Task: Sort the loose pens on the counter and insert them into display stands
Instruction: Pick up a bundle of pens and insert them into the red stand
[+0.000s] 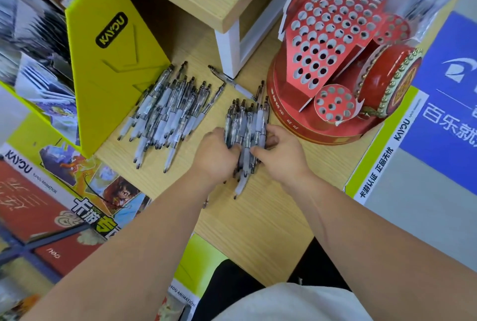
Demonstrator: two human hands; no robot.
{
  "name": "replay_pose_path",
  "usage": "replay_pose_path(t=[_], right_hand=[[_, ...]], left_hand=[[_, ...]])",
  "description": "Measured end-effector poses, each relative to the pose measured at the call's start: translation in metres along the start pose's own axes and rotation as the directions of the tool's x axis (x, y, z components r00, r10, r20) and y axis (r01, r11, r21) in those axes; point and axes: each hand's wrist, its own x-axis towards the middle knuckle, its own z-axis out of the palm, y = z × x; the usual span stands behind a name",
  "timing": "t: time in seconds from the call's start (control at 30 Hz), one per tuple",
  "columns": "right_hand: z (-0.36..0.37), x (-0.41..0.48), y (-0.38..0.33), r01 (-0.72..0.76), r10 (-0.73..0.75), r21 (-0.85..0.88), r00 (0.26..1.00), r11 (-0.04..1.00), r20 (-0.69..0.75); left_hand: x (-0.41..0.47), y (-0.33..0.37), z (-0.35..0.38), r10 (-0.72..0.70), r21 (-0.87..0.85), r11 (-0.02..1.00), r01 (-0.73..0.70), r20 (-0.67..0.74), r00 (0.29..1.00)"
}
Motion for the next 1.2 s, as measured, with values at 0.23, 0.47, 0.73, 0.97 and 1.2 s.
replay_pose_path(t=[0.23, 0.47, 0.73, 0.97, 1.2], right_hand=[[-0.031, -0.007, 0.012, 0.01, -0.003, -0.075, 0.995, 0.997, 0.1], [-0.039, -0.001, 0.01, -0.027, 0.029, -0.165, 1.0, 0.986, 0.01], [-0.021, 0.006, -0.008, 0.05, -0.037, -0.156, 0.996, 0.987, 0.086], [-0.021, 0.008, -0.005, 0.099, -0.081, -0.134, 0.988, 0.986, 0.133], [-0.017, 0.01, -0.007, 0.126, -0.104, -0.118, 0.979, 0.985, 0.178]], left_hand=[[-0.024, 0.003, 0.017, -0.015, -0.129, 0.992, 0.012, -0.025, 1.0], [-0.012, -0.001, 0.009, -0.124, -0.197, 0.975, 0.099, -0.118, 0.985], [0.006, 0.015, 0.006, -0.109, -0.179, 0.978, 0.111, 0.021, 0.994], [0.009, 0.017, 0.001, -0.13, -0.278, 0.949, 0.15, 0.092, 0.987], [0.002, 0.012, 0.0, -0.126, -0.422, 0.893, 0.16, 0.107, 0.986]])
